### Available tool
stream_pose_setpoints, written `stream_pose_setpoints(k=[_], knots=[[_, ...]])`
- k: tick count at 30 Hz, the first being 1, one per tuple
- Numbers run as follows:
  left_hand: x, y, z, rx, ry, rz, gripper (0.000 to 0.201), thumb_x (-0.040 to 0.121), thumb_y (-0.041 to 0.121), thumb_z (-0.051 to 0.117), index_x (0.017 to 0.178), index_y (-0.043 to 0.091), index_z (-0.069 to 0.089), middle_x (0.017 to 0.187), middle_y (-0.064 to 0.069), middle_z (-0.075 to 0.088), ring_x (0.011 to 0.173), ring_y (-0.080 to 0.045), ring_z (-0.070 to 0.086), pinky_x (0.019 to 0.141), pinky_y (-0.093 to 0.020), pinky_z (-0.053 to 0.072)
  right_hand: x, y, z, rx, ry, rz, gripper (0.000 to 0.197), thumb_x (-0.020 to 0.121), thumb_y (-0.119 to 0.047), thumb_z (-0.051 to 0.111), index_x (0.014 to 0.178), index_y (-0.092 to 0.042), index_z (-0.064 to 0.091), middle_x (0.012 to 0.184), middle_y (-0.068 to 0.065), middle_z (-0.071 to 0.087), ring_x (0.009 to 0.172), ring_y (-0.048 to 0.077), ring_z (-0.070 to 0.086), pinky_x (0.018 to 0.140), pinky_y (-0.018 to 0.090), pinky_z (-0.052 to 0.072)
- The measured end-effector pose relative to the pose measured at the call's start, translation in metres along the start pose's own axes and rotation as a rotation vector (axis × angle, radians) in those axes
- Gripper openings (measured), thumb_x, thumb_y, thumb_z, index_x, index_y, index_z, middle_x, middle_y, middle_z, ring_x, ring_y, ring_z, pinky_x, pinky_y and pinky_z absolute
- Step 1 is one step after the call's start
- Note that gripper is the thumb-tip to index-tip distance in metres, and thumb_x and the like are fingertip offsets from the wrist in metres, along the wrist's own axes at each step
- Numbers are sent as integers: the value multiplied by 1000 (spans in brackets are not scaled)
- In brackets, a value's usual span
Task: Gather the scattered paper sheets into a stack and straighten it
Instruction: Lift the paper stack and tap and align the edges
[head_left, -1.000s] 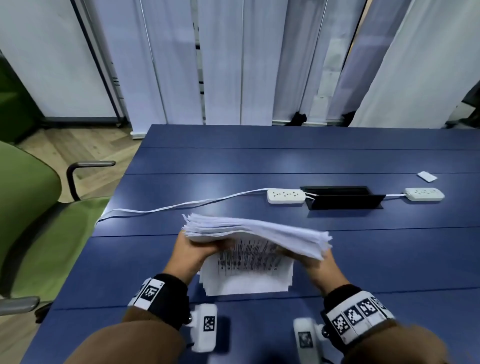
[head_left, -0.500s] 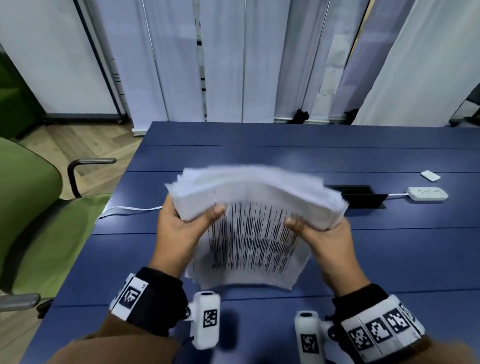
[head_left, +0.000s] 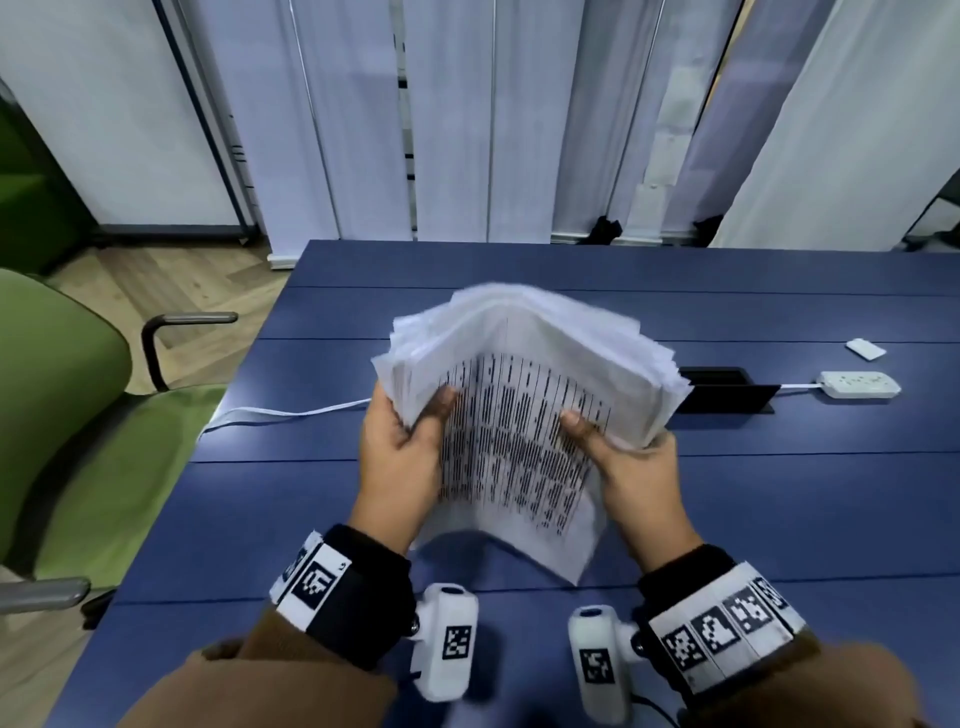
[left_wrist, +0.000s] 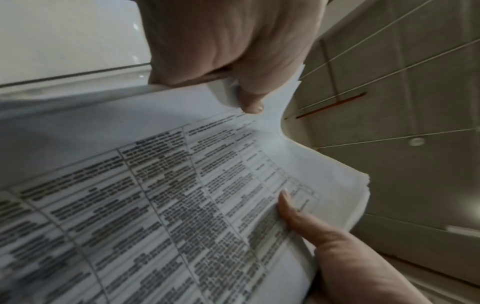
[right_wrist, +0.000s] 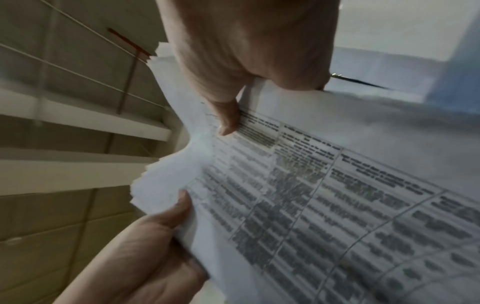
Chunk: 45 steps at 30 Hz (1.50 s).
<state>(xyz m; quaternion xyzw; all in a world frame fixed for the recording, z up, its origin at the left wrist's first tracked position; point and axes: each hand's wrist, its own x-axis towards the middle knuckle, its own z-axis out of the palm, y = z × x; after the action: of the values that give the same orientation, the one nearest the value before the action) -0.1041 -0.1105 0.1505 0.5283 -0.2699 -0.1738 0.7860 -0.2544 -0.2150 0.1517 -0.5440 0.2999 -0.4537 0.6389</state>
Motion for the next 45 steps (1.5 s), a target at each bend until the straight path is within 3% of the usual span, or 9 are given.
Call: stream_pose_setpoints(k=[4,9,21,26,30,35,38,43,45], knots=[[-6,26,13,20,-68,172,31,93,2,57,113,26,53,105,20,70,104,3,62,89,-13,45,-9,-24,9,5,-20,-144,16,81,-9,70,95,-16,71,92,-6,76,94,11,70,86,24,55],[-6,-11,-27,16,-71,-73,59,65,3,81,118,7,55,109,-2,71,100,-12,67,90,-26,54,-11,14,-26,-71,-107,51,41,67,6,78,102,-13,67,97,-1,76,92,12,72,84,27,57],[2,-52,-42,-109,168,-206,18,85,-11,62,95,3,67,76,7,75,74,-4,70,71,-17,56,7,60,-61,-132,-162,355,21,72,8,74,90,-1,70,78,3,76,71,17,70,58,17,55],[9,-66,-65,-454,293,-355,35,65,15,79,95,4,65,76,5,66,75,-8,59,77,-22,52,3,68,-76,69,-62,413,82,44,-26,95,113,5,63,110,19,70,105,33,66,78,32,57],[3,-70,-58,-559,272,-462,10,75,13,68,85,15,67,73,9,61,72,-3,55,70,-21,53,-6,66,-46,237,-103,437,60,66,-3,77,122,4,58,117,14,67,92,6,70,64,13,54],[9,-64,-93,-466,166,-436,67,71,11,78,134,8,56,126,-8,65,116,-21,62,98,-42,50,4,53,-46,227,-43,209,86,39,-25,95,115,-1,61,108,12,72,98,21,70,79,29,56],[14,-61,-132,-235,123,-396,45,74,-6,66,116,11,64,113,-16,70,93,-21,71,80,-36,59,11,44,-63,192,-14,182,86,24,-33,98,98,-5,67,91,8,75,83,19,72,71,28,58],[6,-62,-127,119,-25,-364,45,64,-10,71,107,-18,61,79,-5,76,67,-10,71,61,-19,57,10,30,-50,16,-71,162,18,70,17,72,84,8,65,61,-4,71,60,5,67,56,15,53],[2,-68,-124,88,19,-328,35,76,-19,61,111,-20,59,75,1,76,66,-8,70,63,-18,57,9,33,-42,-74,-89,103,24,73,22,67,87,3,67,61,-13,70,60,-4,64,59,10,51]])
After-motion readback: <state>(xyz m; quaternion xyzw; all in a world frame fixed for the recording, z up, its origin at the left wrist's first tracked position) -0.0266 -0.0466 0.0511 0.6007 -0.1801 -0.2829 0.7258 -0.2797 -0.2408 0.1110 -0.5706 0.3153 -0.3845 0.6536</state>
